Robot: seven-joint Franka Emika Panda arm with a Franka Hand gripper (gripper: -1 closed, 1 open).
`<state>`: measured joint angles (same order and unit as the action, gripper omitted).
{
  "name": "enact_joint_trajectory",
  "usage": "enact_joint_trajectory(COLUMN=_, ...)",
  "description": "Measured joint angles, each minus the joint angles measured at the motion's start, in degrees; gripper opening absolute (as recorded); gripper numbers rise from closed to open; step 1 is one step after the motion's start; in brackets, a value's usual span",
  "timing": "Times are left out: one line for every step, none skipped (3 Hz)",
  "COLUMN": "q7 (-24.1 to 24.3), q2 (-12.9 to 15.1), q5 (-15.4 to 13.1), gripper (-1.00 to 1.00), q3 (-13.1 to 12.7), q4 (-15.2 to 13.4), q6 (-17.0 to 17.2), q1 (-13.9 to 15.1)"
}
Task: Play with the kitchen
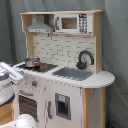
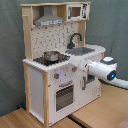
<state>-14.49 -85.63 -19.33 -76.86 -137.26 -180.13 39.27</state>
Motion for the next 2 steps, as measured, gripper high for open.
enact_joint_trajectory(q7=-0.5, q2=0.6, q5=0.0, gripper=1.0, q3=5.3, q4=1.9, q6=2.6, q1=-0.3)
enact_joint_trajectory(q7=0.5, q2=2.2, q5=0.3, gripper=1.0, q3=6.0, q4=2.3, q6=8.8, q1=-0.3)
